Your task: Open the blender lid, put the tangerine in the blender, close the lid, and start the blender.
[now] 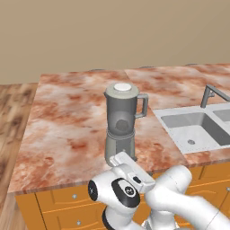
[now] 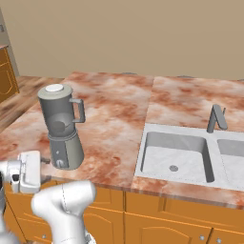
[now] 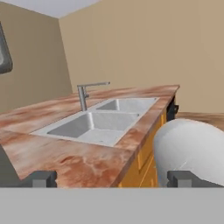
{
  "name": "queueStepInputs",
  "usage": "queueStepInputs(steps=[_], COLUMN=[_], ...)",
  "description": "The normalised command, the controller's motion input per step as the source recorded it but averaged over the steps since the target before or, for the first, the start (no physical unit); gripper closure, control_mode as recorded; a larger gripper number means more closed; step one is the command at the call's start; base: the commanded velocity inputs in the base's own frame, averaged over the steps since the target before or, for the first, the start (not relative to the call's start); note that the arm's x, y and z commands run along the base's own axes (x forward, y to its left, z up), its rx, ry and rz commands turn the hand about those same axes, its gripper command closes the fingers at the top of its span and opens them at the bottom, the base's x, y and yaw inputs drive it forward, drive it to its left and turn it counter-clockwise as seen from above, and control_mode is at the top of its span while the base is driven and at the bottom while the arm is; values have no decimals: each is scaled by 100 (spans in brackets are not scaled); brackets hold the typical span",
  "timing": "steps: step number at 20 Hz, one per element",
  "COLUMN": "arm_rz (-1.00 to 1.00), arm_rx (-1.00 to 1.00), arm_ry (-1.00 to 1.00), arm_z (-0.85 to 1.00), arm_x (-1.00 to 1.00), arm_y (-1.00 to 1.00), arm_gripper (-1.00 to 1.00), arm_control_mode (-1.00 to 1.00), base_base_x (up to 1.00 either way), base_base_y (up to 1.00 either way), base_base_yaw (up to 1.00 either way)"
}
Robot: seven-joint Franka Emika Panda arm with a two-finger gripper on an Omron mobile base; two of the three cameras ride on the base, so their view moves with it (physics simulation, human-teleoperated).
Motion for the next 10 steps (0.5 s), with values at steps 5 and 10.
queueStepInputs(steps=[5, 10], arm_rz=[5, 1], arm_rx=[0, 0], arm_ry=[-10, -2], arm_z=[-5, -10], arm_x=[35, 32], arm_y=[0, 0], arm_gripper=[-100, -100], arm_control_mode=[-100, -100], base_base_x=[0, 0], base_base_y=[0, 0], base_base_yaw=[0, 0])
